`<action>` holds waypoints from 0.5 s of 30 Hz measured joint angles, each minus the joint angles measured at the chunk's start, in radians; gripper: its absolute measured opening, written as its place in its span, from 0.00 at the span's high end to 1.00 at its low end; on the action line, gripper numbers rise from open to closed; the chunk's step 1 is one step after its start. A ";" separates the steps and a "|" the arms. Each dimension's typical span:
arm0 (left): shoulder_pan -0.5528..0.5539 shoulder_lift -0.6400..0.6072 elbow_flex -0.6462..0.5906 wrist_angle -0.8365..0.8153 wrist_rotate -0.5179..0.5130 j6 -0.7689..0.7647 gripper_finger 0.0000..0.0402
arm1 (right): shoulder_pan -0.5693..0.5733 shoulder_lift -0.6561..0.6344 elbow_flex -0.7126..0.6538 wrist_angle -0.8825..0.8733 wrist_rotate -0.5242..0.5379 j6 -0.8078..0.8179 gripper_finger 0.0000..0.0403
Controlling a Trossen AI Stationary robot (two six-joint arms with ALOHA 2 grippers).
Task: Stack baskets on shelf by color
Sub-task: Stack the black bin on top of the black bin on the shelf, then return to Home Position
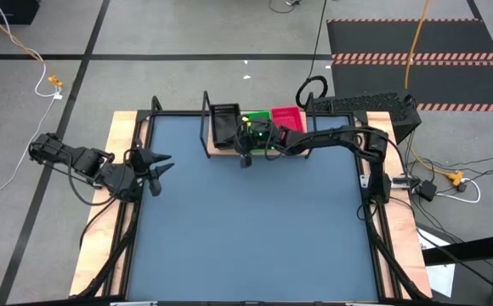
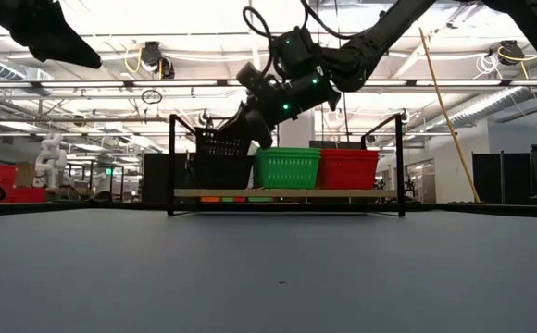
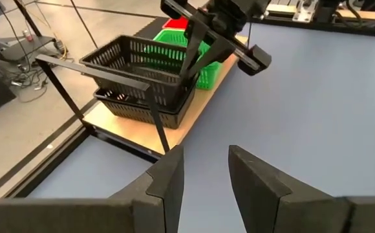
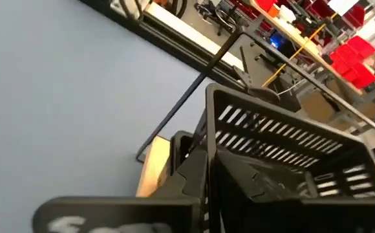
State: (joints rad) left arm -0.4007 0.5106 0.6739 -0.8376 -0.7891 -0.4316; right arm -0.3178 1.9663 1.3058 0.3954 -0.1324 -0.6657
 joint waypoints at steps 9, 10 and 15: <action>0.001 0.000 0.000 -0.004 -0.121 -0.050 0.69 | -0.017 0.000 0.000 -0.012 0.005 0.074 0.73; 0.001 0.000 0.000 -0.004 -0.122 -0.050 0.69 | -0.016 -0.003 0.000 -0.008 0.014 0.073 0.70; -0.029 -0.009 -0.016 0.018 -0.194 -0.053 0.69 | 0.016 -0.098 -0.001 -0.066 0.133 0.209 0.59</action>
State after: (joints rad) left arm -0.4302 0.5020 0.6577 -0.8196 -0.9835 -0.4844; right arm -0.3018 1.8682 1.3045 0.3292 0.0006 -0.4563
